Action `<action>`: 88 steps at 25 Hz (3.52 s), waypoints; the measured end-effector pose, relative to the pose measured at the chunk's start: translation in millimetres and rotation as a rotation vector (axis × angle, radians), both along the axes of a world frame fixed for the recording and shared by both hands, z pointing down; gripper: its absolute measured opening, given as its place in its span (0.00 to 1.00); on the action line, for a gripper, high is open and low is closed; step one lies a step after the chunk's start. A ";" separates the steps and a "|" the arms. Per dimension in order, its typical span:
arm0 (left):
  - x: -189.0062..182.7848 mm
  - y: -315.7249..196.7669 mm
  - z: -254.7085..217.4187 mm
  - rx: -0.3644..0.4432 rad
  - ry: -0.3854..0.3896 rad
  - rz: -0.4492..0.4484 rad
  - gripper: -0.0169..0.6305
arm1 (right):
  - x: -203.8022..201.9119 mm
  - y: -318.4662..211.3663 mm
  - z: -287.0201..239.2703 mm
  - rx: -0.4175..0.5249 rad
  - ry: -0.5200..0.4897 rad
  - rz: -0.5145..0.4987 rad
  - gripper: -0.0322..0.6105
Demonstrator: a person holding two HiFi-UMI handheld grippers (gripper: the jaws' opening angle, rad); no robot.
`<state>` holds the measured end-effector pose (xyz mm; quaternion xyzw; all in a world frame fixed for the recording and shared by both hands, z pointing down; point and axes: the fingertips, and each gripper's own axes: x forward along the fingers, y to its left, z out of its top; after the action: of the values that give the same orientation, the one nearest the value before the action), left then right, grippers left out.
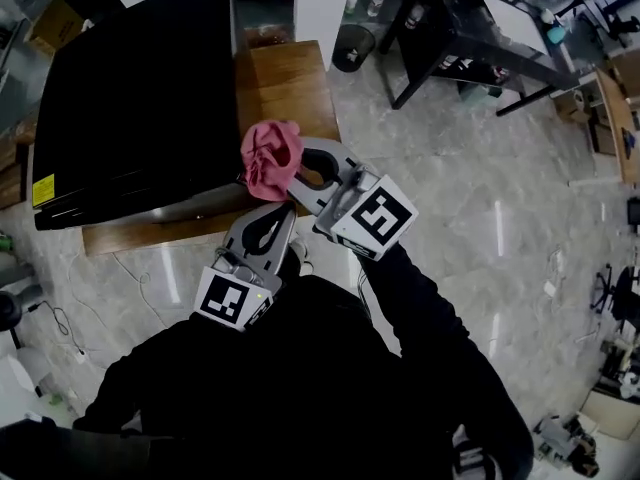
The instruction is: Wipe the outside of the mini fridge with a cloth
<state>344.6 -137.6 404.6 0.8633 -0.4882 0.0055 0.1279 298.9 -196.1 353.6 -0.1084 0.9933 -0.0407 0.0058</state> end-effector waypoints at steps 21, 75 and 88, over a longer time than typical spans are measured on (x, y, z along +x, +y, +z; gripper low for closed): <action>-3.2 -78.3 -6.5 0.065 0.018 -0.523 0.03 | -36.9 -91.5 27.0 -0.073 -0.104 -0.293 0.14; -33.1 -43.3 194.9 -0.164 -0.056 -1.001 0.03 | -36.7 -34.6 316.7 -0.406 0.131 -0.363 0.14; -36.0 -104.1 191.2 -0.143 -0.097 -0.915 0.03 | -53.5 -89.3 324.7 -0.414 0.091 -0.268 0.14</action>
<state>308.7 -241.8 595.8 0.5471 -0.8226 0.0224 0.1533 245.5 -285.4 678.3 0.0235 0.9685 -0.2388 -0.0665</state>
